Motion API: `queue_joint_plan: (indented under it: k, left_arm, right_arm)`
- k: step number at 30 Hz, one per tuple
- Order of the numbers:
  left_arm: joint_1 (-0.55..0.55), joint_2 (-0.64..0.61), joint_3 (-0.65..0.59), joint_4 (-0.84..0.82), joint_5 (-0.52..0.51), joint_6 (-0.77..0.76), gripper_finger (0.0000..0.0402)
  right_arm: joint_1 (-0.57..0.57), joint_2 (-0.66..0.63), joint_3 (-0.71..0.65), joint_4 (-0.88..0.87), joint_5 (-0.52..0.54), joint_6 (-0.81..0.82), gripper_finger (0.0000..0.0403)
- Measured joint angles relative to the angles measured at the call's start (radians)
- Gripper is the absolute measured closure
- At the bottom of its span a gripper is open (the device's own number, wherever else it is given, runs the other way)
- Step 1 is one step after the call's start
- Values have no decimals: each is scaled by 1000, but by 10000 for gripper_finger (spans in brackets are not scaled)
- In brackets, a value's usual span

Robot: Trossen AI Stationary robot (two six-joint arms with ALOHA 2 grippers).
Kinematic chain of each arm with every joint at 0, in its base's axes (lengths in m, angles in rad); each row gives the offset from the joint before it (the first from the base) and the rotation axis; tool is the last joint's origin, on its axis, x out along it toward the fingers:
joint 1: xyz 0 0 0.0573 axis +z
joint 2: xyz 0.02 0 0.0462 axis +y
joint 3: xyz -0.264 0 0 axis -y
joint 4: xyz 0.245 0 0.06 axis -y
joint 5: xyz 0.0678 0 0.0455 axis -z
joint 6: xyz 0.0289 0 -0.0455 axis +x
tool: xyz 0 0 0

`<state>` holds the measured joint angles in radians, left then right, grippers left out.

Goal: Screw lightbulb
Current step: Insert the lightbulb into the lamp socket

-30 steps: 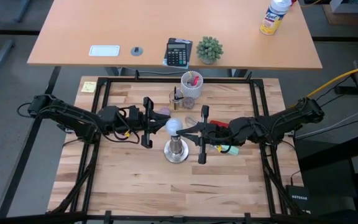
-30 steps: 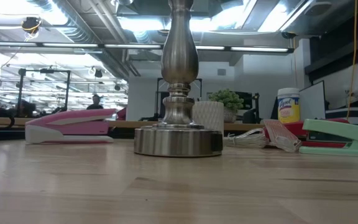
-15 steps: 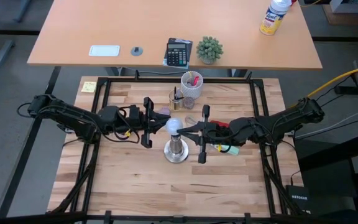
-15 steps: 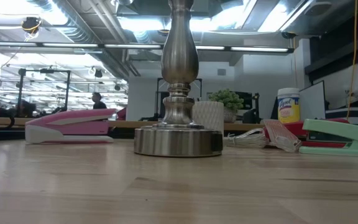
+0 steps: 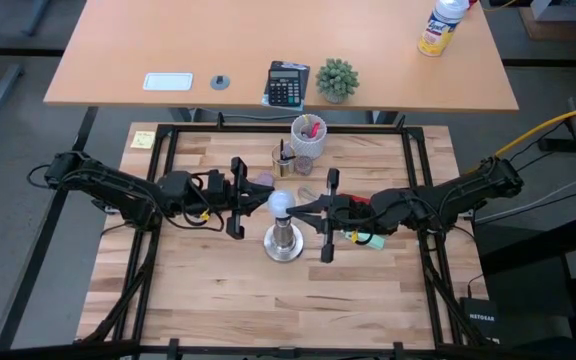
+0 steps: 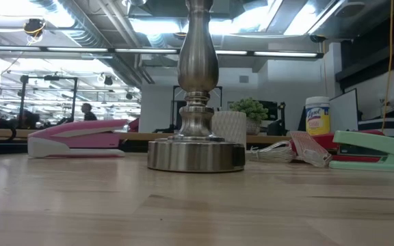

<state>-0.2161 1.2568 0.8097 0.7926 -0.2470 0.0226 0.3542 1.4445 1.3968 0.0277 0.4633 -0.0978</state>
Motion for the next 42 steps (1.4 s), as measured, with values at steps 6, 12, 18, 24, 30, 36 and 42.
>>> queue_joint_plan:
  k: [6,12,18,24,30,36,42]
  left_arm:
    - [0,0,0,0,0,0,357]
    - [-1,0,0,-1,-2,0,357]
    - [-20,0,0,-3,-29,4,357]
    - [-51,0,0,-4,-87,45,357]
    - [-61,1,0,-5,-109,46,357]
    - [-63,1,0,-19,-109,45,357]
    - [-88,4,0,-36,-92,61,357]
  right_arm:
    - [0,-4,0,-8,0,0,389]
    - [0,-6,0,-18,32,15,389]
    - [0,-6,0,-27,32,23,389]
    - [0,-5,0,-29,34,27,389]
    - [0,-5,0,-29,53,42,389]
    - [0,-5,0,-29,76,46,389]
    - [-6,-4,-1,-56,176,49,389]
